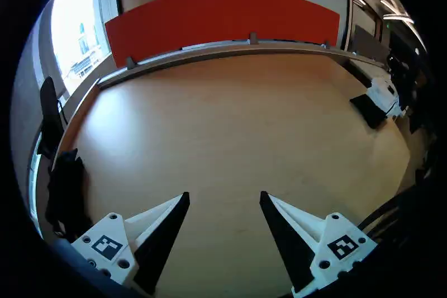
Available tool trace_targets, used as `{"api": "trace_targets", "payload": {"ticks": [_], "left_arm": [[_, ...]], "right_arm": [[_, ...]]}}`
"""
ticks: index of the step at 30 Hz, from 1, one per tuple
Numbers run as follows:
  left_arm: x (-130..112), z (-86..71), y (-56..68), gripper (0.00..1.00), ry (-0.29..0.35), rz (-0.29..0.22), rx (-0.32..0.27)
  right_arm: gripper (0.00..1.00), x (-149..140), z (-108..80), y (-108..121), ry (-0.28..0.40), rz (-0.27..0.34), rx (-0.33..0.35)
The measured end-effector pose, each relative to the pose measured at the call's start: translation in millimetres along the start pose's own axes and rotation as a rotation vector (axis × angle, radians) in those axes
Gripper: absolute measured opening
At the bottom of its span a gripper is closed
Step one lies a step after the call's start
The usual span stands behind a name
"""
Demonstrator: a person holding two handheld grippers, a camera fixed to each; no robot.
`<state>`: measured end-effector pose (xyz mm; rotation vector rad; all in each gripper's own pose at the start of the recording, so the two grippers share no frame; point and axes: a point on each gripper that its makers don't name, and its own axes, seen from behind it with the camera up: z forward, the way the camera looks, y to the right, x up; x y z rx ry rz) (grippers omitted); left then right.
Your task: Fold towel
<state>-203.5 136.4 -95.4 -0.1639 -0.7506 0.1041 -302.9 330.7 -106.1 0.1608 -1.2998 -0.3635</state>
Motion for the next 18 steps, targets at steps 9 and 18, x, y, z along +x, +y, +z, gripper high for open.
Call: {"api": "trace_targets", "payload": {"ticks": [9, 18], "left_arm": [[1.5, -0.4, 0.3, 0.93, 0.006, -0.007, -0.003], [1.8, 0.0, 1.6, 0.94, 0.009, -0.004, -0.011]], "right_arm": [[0.34, -4.7, -3.9, -2.8, 0.001, -0.001, -0.003], [0.81, -4.6, -11.1, -15.6, 0.028, -0.002, 0.021]]}}
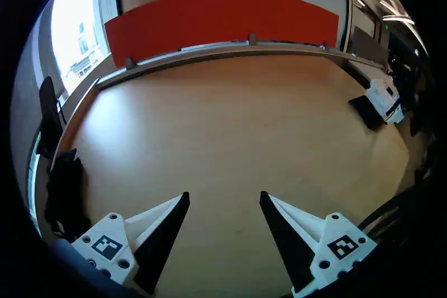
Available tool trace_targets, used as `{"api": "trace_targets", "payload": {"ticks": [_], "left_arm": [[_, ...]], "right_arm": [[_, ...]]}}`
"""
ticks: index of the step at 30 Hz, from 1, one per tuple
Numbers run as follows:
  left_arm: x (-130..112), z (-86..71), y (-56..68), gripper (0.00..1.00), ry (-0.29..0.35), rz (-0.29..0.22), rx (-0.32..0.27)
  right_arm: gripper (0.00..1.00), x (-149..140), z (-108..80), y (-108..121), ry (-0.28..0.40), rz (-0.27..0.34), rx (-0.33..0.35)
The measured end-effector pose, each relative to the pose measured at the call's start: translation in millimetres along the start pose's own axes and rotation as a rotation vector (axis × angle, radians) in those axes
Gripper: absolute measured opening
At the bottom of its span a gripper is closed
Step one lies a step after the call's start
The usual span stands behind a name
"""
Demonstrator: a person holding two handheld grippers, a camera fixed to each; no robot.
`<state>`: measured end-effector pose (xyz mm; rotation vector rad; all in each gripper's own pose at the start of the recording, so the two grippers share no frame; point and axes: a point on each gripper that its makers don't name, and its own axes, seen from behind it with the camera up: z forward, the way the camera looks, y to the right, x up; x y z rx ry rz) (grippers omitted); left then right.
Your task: Fold towel
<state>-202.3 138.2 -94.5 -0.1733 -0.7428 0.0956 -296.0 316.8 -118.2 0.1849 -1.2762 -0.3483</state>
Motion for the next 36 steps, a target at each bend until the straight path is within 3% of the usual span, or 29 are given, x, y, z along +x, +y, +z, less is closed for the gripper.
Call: {"api": "trace_targets", "payload": {"ticks": [17, 22, 29, 32, 36], "left_arm": [[3.9, -5.1, -4.4, 0.93, 0.021, -0.012, -0.008], [5.7, -6.8, -5.6, 0.93, 0.028, -0.015, -0.010], [9.0, -9.8, -7.4, 0.93, 0.038, -0.017, -0.011], [9.7, -11.0, -8.3, 0.93, 0.040, -0.018, -0.011], [10.5, -12.2, -9.0, 0.93, 0.044, -0.020, -0.012]], "right_arm": [[0.81, 18.3, -20.6, -15.9, 0.085, 0.070, 0.018], [0.81, 25.2, -24.6, -22.2, 0.118, 0.166, 0.035], [0.81, 36.5, -24.1, -30.3, 0.161, 0.365, 0.069], [0.81, 40.9, -25.3, -31.6, 0.182, 0.413, 0.082], [0.81, 42.2, -27.6, -30.5, 0.195, 0.431, 0.078]]}}
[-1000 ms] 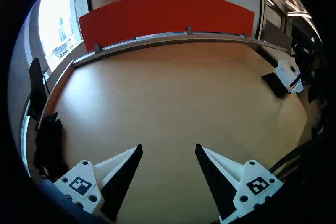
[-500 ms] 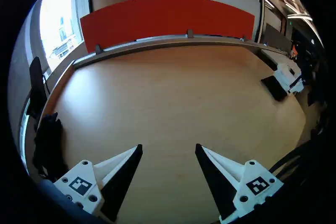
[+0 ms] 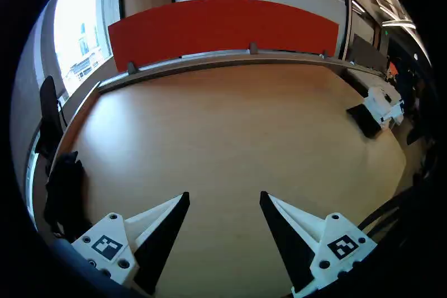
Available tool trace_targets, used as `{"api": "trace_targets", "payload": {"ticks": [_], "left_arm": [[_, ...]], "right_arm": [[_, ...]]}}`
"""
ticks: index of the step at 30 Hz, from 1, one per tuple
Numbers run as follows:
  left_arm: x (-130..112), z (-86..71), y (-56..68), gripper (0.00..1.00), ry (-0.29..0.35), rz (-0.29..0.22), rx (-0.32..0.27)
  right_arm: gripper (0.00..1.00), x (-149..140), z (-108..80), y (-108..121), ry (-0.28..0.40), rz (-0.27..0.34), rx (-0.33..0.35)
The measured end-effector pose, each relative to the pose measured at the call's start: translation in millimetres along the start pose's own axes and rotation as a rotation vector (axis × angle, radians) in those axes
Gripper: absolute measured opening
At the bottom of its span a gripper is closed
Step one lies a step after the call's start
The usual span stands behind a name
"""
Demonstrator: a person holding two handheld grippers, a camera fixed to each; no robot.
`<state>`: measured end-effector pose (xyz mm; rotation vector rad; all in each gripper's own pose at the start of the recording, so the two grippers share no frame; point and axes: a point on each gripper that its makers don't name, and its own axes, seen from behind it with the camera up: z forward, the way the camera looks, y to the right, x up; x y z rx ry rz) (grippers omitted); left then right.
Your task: Fold towel
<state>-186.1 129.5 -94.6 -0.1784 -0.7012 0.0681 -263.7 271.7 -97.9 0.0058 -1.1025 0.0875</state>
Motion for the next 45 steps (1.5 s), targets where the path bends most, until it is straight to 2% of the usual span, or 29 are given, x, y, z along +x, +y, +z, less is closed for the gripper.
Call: {"api": "trace_targets", "payload": {"ticks": [6, 12, 20, 26, 30, 38, 45], "left_arm": [[2.3, -1.4, -0.5, 0.93, 0.006, -0.005, 0.000], [6.2, -2.9, -1.2, 0.93, 0.015, -0.008, 0.000], [10.8, -4.3, -3.3, 0.93, 0.024, -0.014, 0.002], [14.3, -4.0, -2.7, 0.93, 0.029, -0.018, 0.001], [15.9, -3.7, -3.1, 0.93, 0.032, -0.018, 0.001], [16.6, -4.1, -3.4, 0.93, 0.037, -0.026, 0.006], [16.4, -3.1, -4.3, 0.93, 0.041, -0.038, 0.009]], "right_arm": [[0.81, 5.5, -4.8, -4.6, 0.037, 0.005, -0.007], [0.81, 18.2, -11.7, -9.8, 0.118, 0.036, -0.028], [0.81, 44.3, -24.4, -11.8, 0.296, 0.101, -0.080], [0.81, 63.8, -36.0, -17.1, 0.434, 0.125, -0.095], [0.81, 75.7, -45.8, -21.5, 0.523, 0.126, -0.104], [0.81, 94.5, -67.8, -22.9, 0.692, 0.102, -0.165], [0.82, 105.8, -78.3, -28.5, 0.761, 0.092, -0.169]]}}
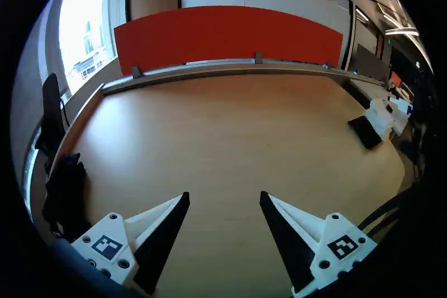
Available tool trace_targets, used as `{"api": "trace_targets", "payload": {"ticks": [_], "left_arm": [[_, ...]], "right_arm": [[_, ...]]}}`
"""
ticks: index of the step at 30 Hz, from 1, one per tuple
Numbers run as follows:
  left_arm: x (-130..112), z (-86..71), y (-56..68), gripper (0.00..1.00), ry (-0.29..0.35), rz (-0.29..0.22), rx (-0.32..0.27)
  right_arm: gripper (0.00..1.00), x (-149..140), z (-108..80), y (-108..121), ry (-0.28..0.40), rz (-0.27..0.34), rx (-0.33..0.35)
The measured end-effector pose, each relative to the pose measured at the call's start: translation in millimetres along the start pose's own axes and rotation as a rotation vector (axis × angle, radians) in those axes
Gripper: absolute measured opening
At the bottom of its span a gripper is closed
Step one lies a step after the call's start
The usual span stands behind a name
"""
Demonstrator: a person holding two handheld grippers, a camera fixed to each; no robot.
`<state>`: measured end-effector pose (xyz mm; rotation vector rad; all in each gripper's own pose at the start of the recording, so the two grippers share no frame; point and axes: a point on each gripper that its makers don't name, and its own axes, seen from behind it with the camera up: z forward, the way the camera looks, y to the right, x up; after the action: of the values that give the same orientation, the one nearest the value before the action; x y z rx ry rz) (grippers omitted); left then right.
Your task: Fold towel
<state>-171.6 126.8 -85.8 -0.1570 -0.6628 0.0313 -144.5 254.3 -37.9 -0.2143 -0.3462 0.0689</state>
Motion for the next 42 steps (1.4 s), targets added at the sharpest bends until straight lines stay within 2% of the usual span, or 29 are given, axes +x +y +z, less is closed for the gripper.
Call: {"api": "trace_targets", "payload": {"ticks": [8, 13, 20, 32, 38, 42], "left_arm": [[9.1, 1.5, -3.8, 0.93, 0.033, -0.016, 0.013], [22.3, 1.4, -8.6, 0.93, 0.080, -0.037, 0.028], [55.8, -3.2, -20.4, 0.93, 0.197, -0.082, 0.059], [133.1, -22.9, -56.2, 0.93, 0.455, -0.122, 0.139], [159.1, -32.2, -66.9, 0.93, 0.537, -0.134, 0.162], [167.6, -35.4, -72.8, 0.93, 0.571, -0.145, 0.177]], "right_arm": [[0.83, 19.0, -3.1, -11.5, 0.060, 0.012, 0.034], [0.84, 29.2, -5.9, -15.9, 0.090, -0.001, 0.037], [0.84, 43.7, -11.0, -24.6, 0.122, -0.010, 0.050], [0.85, 68.2, -19.1, -39.6, 0.168, -0.033, 0.074], [0.85, 82.5, -22.7, -52.1, 0.191, -0.032, 0.098], [0.85, 93.0, -25.4, -61.5, 0.208, -0.049, 0.109]]}}
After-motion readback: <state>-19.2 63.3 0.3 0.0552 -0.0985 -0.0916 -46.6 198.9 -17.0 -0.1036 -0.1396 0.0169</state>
